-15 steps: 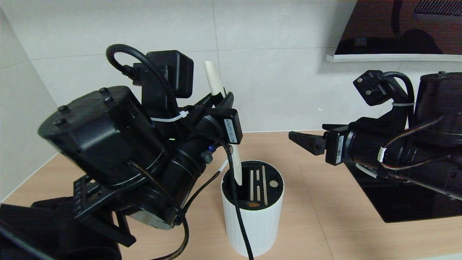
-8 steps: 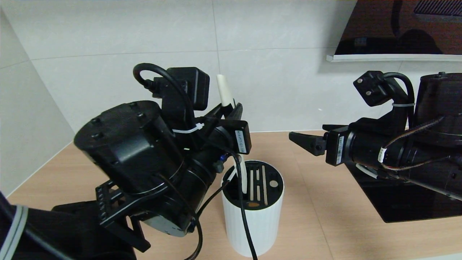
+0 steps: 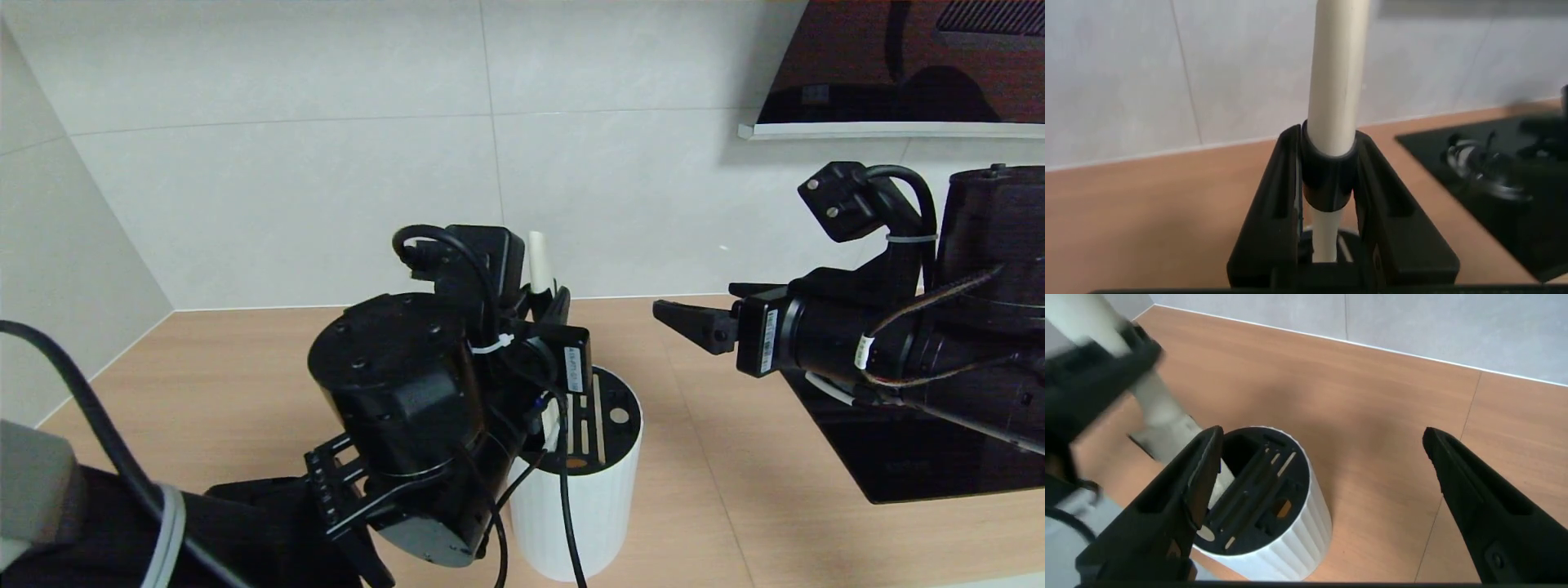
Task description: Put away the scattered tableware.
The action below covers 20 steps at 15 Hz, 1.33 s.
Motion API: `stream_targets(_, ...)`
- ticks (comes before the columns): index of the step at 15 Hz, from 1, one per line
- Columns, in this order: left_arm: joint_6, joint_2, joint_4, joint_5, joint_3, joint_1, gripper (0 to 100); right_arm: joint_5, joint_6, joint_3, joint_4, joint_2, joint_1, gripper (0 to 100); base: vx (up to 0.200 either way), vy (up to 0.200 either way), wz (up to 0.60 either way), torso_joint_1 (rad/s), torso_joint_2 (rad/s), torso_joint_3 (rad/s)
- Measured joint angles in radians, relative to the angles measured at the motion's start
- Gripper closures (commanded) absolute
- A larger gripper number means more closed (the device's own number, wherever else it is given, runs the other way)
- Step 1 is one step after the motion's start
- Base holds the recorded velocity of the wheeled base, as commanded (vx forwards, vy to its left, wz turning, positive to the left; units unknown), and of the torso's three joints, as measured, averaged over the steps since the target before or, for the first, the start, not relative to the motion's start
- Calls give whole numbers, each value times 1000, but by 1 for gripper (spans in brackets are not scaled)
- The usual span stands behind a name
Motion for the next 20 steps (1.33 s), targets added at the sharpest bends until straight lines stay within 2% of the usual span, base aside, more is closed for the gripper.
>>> stream_targets(8, -4, 41, 0, 9, 42, -5, 100, 0, 0, 0, 7, 0, 0, 0, 0, 0, 0, 0, 0, 0)
stream_targets(12, -23, 66, 0, 9, 57, -5, 100, 0, 0, 1, 7, 0, 0, 0, 0, 0, 0, 0, 0, 0)
stream_targets(20, -19, 114, 5, 8, 66, -5, 100, 0, 0, 2, 7, 0, -1, 0, 0, 0, 0, 0, 0, 0)
